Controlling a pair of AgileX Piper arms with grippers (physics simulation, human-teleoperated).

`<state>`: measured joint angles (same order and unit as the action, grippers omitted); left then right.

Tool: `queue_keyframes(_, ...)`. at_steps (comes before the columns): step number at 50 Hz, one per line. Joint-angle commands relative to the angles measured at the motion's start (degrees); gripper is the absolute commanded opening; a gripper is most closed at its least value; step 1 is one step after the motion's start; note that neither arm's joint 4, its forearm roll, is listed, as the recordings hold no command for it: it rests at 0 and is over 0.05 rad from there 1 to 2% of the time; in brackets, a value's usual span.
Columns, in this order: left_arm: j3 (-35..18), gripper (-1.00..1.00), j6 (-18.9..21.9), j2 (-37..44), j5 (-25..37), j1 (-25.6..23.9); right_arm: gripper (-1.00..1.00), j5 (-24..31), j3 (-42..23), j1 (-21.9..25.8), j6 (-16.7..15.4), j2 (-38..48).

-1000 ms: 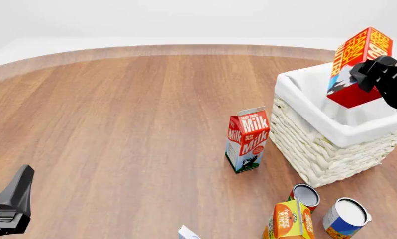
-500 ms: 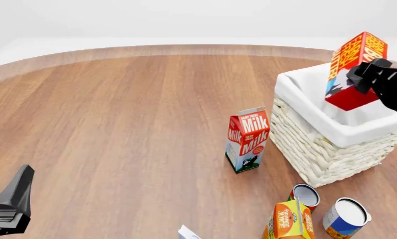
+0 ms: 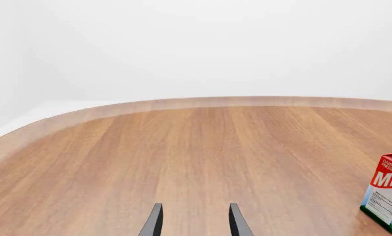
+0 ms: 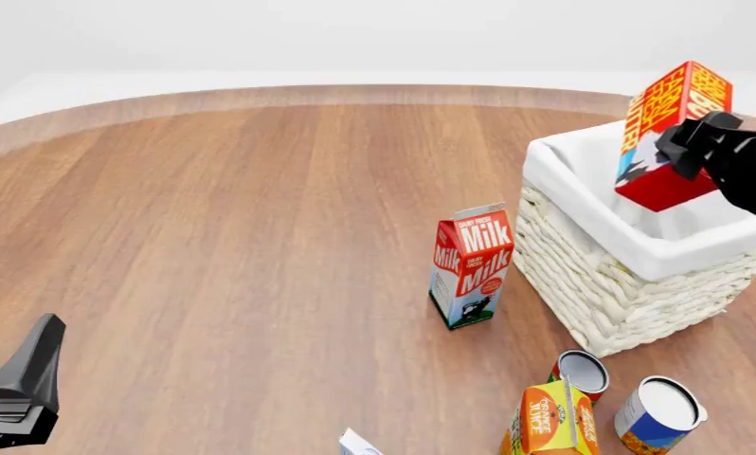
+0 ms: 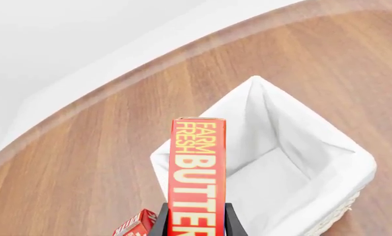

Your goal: Pick up the cream cheese box and the butter, and put them in the basket.

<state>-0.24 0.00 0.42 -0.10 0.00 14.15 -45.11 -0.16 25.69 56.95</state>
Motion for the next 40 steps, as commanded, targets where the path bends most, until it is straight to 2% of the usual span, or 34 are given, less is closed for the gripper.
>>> queue_keyframes(1, 0.0, 1.0, 0.0, 0.0, 0.0, 0.0, -1.0, -0.41, -0.94, 0.04, 0.66, -0.5)
queue_keyframes(27, 0.0, 1.0, 0.0, 0.0, 0.0, 0.0, -1.0, -0.41, -0.94, 0.04, 0.66, -0.5)
queue_keyframes(29, 0.0, 1.0, 0.0, 0.0, 0.0, 0.0, -1.0, 0.07, -1.28, -2.23, 0.64, 0.49)
queue_keyframes(32, 0.0, 1.0, 0.0, 0.0, 0.0, 0.0, -1.0, 0.14, -1.23, -2.31, 0.93, 0.66)
queue_keyframes(33, 0.0, 1.0, 0.0, 0.0, 0.0, 0.0, 1.0, 0.21, -1.33, -2.66, 0.78, 0.76)
queue_keyframes(35, 0.0, 1.0, 0.0, 0.0, 0.0, 0.0, 1.0, 0.26, -1.15, -1.4, 1.13, 0.7)
queue_keyframes(40, 0.0, 1.0, 0.0, 0.0, 0.0, 0.0, 1.0, 0.19, -1.18, -1.96, 1.07, 0.69)
